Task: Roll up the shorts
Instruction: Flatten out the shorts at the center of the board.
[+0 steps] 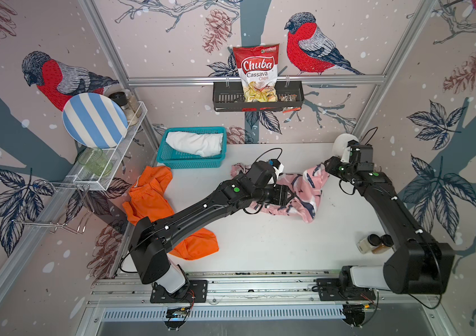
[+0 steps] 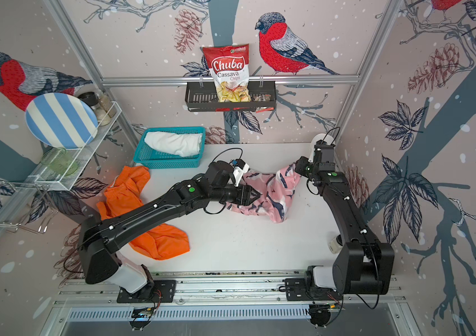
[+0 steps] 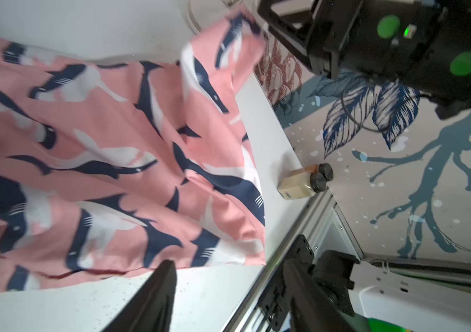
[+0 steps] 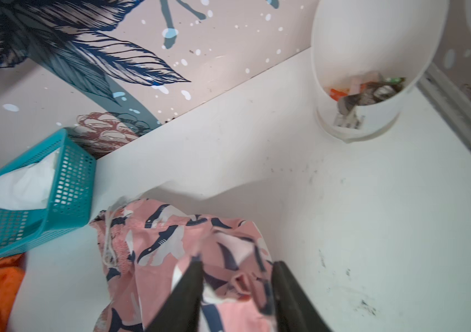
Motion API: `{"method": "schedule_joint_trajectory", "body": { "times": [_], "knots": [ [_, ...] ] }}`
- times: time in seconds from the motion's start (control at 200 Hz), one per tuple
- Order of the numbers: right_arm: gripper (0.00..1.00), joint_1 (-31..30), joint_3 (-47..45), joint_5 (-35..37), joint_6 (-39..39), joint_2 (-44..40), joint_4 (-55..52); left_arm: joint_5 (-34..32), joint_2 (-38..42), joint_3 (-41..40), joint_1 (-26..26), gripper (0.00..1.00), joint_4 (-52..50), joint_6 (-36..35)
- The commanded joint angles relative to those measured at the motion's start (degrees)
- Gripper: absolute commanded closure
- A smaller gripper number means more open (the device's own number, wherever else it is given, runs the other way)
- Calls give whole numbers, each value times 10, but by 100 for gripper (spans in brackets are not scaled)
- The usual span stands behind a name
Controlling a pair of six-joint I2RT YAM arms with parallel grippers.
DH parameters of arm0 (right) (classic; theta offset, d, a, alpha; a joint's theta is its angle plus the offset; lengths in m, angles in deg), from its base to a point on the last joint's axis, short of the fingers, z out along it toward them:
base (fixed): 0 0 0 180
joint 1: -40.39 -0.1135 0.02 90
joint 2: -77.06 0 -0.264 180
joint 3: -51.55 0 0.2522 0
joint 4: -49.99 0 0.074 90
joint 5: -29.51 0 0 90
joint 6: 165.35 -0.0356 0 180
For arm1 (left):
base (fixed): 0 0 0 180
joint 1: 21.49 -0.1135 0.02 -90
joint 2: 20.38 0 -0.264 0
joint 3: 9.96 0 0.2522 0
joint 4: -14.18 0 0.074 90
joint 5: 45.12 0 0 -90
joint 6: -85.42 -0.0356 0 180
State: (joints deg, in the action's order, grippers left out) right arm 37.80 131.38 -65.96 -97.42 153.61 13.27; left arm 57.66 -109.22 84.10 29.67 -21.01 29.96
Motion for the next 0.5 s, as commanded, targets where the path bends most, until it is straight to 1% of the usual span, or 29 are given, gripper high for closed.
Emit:
{"method": "schedule_joint_trajectory", "body": {
  "times": [0.0,0.075,0.135,0.245,0.325,0.415,0.495],
  "knots": [
    [39,0,-29,68,13,-31,-34,-82,20,-20,-36,32,-18,-2],
    [37,-2,-58,52,10,-45,-39,-82,27,-48,-80,33,-26,-1],
    [37,-9,-87,32,4,-74,-38,-87,27,-79,-112,33,-25,3],
    [37,-39,-135,11,-12,-99,-40,-47,4,-123,-169,35,-10,6],
    [37,-66,-161,17,-23,-114,-39,-12,-19,-153,-195,36,27,11],
    [37,-81,-179,16,-31,-125,-40,48,-51,-180,-216,37,91,22],
    [37,-88,-187,15,-32,-132,-43,61,-89,-178,-224,38,108,21]
  ]
}}
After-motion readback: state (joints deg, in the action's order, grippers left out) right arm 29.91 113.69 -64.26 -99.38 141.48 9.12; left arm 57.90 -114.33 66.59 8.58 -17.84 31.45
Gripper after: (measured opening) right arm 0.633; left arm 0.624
